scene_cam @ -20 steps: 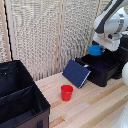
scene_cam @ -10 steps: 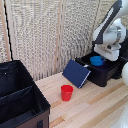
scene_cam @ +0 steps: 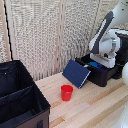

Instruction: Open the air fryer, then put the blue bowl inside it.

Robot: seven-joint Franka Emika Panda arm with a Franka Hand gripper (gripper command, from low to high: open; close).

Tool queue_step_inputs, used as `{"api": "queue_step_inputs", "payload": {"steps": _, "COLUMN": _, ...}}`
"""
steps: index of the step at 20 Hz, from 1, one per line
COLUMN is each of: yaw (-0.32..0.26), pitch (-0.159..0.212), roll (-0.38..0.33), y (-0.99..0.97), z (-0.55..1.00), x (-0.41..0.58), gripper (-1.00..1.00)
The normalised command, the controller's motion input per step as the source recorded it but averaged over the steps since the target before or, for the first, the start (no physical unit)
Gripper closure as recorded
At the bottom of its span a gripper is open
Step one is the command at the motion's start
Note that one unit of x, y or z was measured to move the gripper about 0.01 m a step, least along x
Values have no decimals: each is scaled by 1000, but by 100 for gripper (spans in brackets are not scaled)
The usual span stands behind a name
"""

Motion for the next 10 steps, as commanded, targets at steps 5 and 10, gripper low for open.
{"api": "queue_step_inputs", "payload": {"steps": 5, "yaw": 4, "pitch": 51, "roll": -5, "y": -47, "z": 722, "x": 42, "gripper": -100}}
{"api": "queue_step_inputs", "payload": {"steps": 10, "yaw": 1, "pitch": 38, "roll": -9, "y": -4, "z": 981, "x": 98, "gripper": -100}}
